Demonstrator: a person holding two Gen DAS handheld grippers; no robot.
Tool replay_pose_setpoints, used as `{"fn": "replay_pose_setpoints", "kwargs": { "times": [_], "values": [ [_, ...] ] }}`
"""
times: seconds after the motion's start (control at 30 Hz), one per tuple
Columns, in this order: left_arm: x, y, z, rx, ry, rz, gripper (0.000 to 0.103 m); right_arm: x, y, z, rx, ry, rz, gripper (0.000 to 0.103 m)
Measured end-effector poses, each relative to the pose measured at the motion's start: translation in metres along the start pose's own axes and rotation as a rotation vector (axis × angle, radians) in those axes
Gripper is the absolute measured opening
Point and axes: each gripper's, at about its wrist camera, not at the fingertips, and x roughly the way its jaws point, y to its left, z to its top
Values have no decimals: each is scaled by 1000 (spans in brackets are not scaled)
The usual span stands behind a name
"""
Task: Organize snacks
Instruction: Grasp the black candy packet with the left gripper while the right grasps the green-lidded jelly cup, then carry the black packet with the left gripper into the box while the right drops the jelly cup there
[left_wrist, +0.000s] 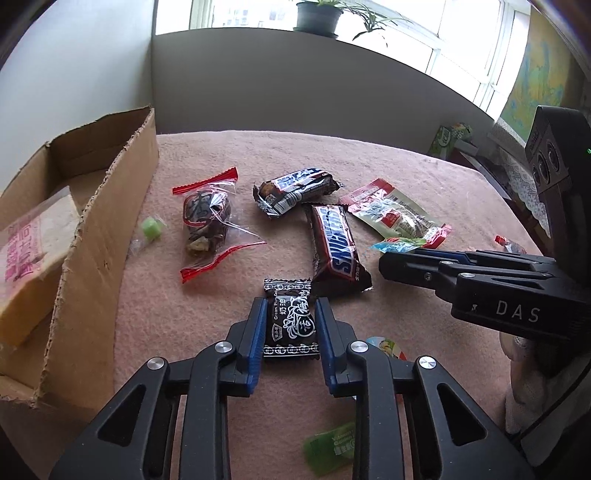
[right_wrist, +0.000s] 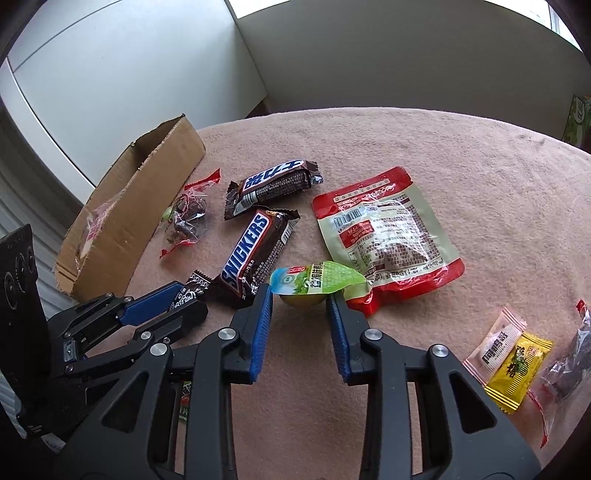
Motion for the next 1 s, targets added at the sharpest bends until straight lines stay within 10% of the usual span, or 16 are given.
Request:
{"fn": "replay_pose_setpoints", "kwargs": {
  "times": [1.0],
  "values": [
    [-70, 48, 7, -113, -232, 16, 24, -29, 84, 34, -81, -145, 130, 31]
  ]
}}
